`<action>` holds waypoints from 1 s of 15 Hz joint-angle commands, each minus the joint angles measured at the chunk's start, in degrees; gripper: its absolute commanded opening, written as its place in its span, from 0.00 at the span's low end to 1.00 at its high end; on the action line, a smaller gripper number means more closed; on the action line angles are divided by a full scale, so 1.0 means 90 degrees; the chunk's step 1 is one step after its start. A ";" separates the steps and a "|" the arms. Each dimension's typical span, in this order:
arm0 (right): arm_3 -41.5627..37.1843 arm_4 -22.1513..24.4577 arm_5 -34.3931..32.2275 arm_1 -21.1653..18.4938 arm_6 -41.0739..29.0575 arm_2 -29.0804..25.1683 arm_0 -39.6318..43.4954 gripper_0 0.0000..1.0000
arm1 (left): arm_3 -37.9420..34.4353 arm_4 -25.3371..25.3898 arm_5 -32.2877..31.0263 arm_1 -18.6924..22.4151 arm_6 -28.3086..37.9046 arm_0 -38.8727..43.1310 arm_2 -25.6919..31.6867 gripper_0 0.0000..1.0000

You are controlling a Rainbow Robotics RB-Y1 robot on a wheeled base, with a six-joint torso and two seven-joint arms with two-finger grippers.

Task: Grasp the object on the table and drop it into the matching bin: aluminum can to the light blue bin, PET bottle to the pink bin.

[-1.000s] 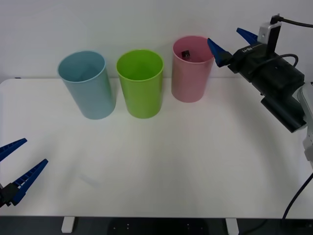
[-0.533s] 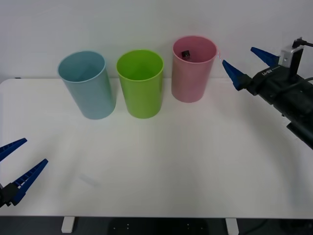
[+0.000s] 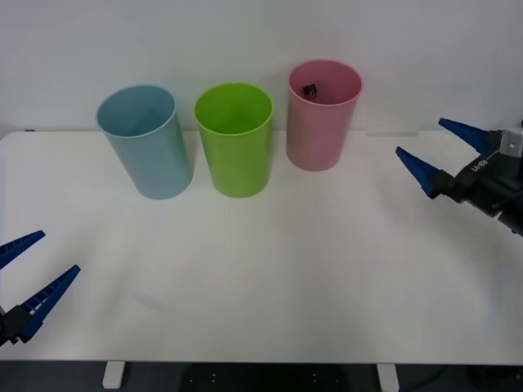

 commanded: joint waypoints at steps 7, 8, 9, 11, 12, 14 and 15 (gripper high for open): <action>0.0007 -0.0299 -0.0735 -0.0215 0.1089 -0.0332 0.1095 1.00 | 0.0000 0.0000 0.0000 0.0000 0.0000 0.0000 0.0000 1.00; 0.0007 -0.0309 -0.0872 -0.0215 0.1059 -0.0401 0.1192 1.00 | 0.0000 0.0000 0.0000 0.0000 0.0000 0.0000 0.0000 1.00; 0.0007 -0.0299 -0.0950 -0.0215 0.1030 -0.0430 0.1271 1.00 | 0.0000 0.0000 0.0000 0.0000 0.0000 0.0000 0.0000 1.00; 0.0007 -0.0309 -0.1067 -0.0225 0.1011 -0.0449 0.1466 1.00 | 0.0000 0.0000 0.0000 0.0000 0.0000 0.0000 0.0000 1.00; -0.0003 -0.0299 -0.1116 -0.0225 0.1011 -0.0449 0.1524 1.00 | 0.0000 0.0000 0.0000 0.0000 0.0000 0.0000 0.0000 1.00; 0.0007 -0.0309 -0.1233 -0.0225 0.0971 -0.0449 0.1651 1.00 | 0.0000 0.0000 0.0000 0.0000 0.0000 0.0000 0.0000 1.00; -0.0003 -0.0299 -0.1292 -0.0225 0.0962 -0.0449 0.1730 1.00 | 0.0000 0.0000 0.0000 0.0000 0.0000 0.0000 0.0000 1.00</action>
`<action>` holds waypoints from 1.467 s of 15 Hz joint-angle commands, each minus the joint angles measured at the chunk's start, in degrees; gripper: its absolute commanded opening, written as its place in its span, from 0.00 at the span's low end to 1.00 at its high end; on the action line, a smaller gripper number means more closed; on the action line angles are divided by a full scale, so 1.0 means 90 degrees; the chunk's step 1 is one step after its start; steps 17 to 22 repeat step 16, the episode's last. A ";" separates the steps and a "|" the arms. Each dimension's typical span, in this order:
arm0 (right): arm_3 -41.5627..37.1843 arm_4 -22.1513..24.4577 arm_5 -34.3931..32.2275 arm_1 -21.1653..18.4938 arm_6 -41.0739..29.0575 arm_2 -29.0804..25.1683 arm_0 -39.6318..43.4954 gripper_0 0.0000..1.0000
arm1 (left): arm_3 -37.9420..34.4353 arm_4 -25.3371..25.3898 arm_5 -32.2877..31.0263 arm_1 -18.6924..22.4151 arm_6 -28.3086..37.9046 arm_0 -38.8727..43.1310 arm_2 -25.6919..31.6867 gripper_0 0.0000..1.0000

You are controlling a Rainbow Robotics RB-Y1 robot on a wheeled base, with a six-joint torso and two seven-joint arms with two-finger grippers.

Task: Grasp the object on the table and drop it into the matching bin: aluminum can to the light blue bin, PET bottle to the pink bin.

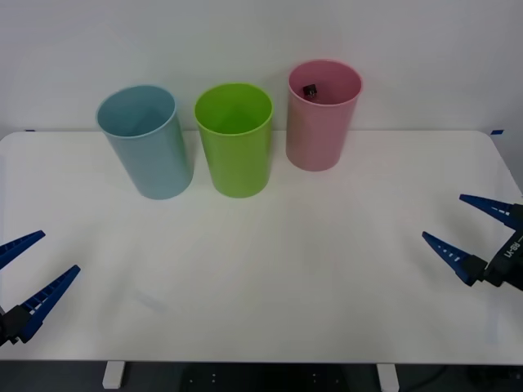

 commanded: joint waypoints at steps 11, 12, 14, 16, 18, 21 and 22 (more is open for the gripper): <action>-0.0065 -0.0006 -0.1036 0.0010 0.0024 -0.0020 0.0742 1.00 | 0.0000 0.0000 0.0000 0.0000 0.0000 0.0000 0.0000 1.00; -0.0075 -0.0006 -0.1036 0.0000 0.0024 0.0010 0.0781 1.00 | 0.0000 0.0000 0.0000 0.0000 0.0000 0.0000 0.0000 1.00; -0.0075 -0.0006 -0.1036 0.0000 0.0024 0.0010 0.0781 1.00 | 0.0000 0.0000 0.0000 0.0000 0.0000 0.0000 0.0000 1.00; -0.0075 -0.0006 -0.1036 0.0000 0.0024 0.0010 0.0781 1.00 | 0.0000 0.0000 0.0000 0.0000 0.0000 0.0000 0.0000 1.00; -0.0075 -0.0006 -0.1036 0.0000 0.0024 0.0010 0.0781 1.00 | 0.0000 0.0000 0.0000 0.0000 0.0000 0.0000 0.0000 1.00; -0.0075 -0.0006 -0.1036 0.0000 0.0024 0.0010 0.0781 1.00 | 0.0000 0.0000 0.0000 0.0000 0.0000 0.0000 0.0000 1.00; -0.0075 -0.0006 -0.1036 0.0000 0.0024 0.0010 0.0781 1.00 | 0.0000 0.0000 0.0000 0.0000 0.0000 0.0000 0.0000 1.00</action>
